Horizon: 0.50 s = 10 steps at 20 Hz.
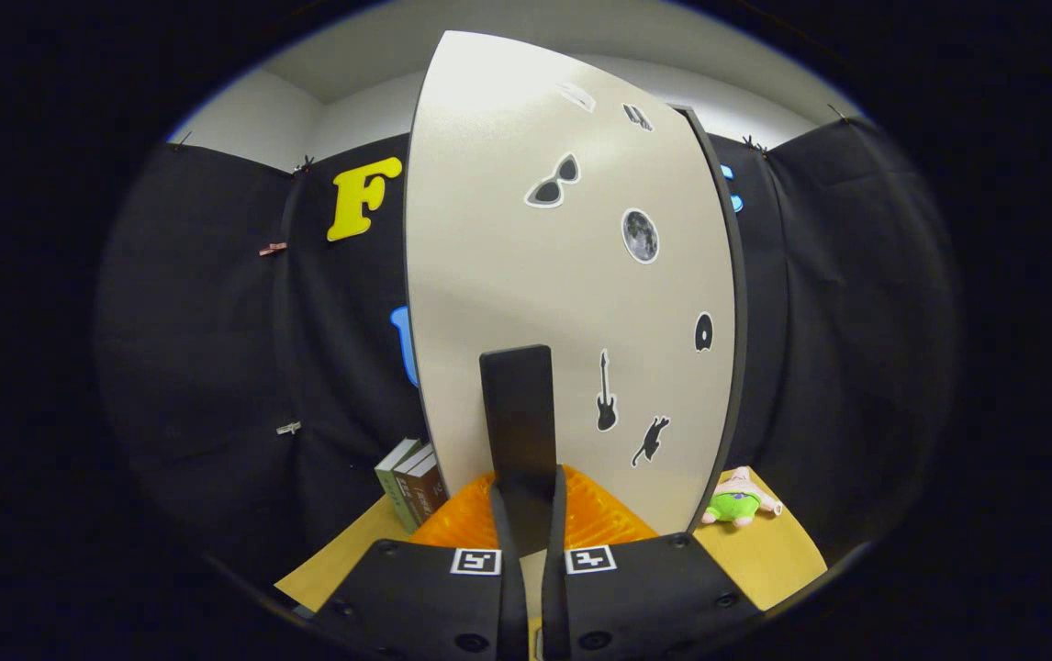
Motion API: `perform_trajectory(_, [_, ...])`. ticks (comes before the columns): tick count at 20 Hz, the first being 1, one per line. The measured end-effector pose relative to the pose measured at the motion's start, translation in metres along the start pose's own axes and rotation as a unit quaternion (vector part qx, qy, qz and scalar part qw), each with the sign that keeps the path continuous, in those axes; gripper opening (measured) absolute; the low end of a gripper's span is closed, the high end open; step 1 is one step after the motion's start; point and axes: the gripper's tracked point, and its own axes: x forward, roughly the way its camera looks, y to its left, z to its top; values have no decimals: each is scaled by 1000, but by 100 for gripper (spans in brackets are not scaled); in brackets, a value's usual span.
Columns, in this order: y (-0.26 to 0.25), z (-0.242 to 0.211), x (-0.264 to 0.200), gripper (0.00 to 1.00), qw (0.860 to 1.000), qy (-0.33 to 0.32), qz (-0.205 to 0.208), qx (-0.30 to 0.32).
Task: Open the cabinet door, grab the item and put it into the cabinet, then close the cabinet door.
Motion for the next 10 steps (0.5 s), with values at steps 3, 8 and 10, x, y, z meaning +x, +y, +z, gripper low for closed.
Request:
perform_trajectory(3, [-7,1,-7,10,999,-2,37,-3])
perform_trajectory(8, [-20,3,-20,11,997,-3,76,-4])
perform_trajectory(10, [-26,3,-24,10,997,-4,83,-4])
